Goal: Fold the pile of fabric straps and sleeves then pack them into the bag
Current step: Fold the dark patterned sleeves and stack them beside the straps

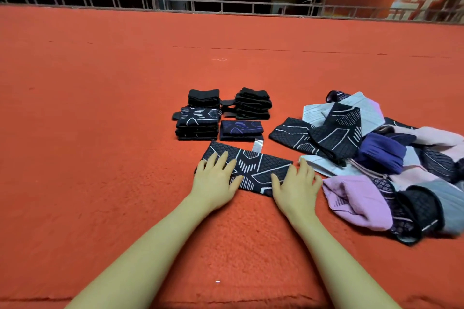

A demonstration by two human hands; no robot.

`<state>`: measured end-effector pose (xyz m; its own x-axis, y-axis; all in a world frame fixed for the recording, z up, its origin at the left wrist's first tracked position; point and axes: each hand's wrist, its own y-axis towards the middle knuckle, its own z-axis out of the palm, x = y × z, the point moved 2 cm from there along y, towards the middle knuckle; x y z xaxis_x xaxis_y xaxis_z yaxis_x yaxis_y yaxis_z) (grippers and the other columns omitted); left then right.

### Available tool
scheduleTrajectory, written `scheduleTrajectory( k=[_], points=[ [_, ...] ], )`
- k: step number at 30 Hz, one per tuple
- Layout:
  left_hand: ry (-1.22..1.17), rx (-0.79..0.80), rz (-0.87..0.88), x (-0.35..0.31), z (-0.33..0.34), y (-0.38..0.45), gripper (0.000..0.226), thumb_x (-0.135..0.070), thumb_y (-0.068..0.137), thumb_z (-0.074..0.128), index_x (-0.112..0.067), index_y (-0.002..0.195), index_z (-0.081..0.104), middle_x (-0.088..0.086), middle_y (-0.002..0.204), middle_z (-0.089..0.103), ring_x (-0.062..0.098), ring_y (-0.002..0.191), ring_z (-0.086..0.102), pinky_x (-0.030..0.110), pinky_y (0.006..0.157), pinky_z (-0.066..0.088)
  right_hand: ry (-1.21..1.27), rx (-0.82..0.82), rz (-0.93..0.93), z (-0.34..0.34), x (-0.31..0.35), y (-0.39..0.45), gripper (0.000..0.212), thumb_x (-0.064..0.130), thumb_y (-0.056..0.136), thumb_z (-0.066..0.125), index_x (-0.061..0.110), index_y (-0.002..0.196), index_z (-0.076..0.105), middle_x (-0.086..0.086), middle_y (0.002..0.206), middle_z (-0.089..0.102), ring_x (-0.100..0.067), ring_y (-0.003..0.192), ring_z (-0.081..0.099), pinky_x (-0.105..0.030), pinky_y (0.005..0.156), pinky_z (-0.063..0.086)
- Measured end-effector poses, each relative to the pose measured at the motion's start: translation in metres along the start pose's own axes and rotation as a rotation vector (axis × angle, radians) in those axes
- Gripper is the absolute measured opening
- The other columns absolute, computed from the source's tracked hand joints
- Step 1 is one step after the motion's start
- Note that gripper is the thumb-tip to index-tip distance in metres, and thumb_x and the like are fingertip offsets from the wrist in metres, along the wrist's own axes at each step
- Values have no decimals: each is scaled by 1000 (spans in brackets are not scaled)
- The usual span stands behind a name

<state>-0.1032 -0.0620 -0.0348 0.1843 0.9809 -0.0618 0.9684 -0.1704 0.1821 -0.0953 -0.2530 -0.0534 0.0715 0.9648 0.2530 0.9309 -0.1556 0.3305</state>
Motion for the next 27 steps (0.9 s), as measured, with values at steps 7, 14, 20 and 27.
scheduleTrajectory(
  k=[7,14,20,27],
  points=[
    [-45,320,67,-3,17,2,56,-64,95,24,-52,147,9,-9,160,-5,31,146,-9,56,113,-6,-9,42,3,1,0,-5,50,40,95,48,-1,123,53,-19,152,27,-34,138,24,-46,105,14],
    [-20,212,236,-7,12,7,45,-50,101,25,-44,145,28,-20,158,4,25,147,6,48,115,6,-8,87,-29,3,2,0,54,37,99,41,15,147,31,-13,154,24,-31,141,18,-43,105,9],
    [-38,67,168,-28,9,-16,51,-46,88,29,-26,107,73,0,129,62,32,104,65,48,84,52,57,0,-101,0,4,11,46,23,85,66,6,127,56,-20,128,53,-40,113,47,-46,91,32],
    [-113,202,-32,-40,13,-17,54,-54,100,16,-37,151,18,-8,160,8,23,147,1,45,118,1,34,-61,-1,2,-4,0,41,34,75,73,-4,86,64,-26,115,59,-42,101,54,-45,83,32]
  ],
)
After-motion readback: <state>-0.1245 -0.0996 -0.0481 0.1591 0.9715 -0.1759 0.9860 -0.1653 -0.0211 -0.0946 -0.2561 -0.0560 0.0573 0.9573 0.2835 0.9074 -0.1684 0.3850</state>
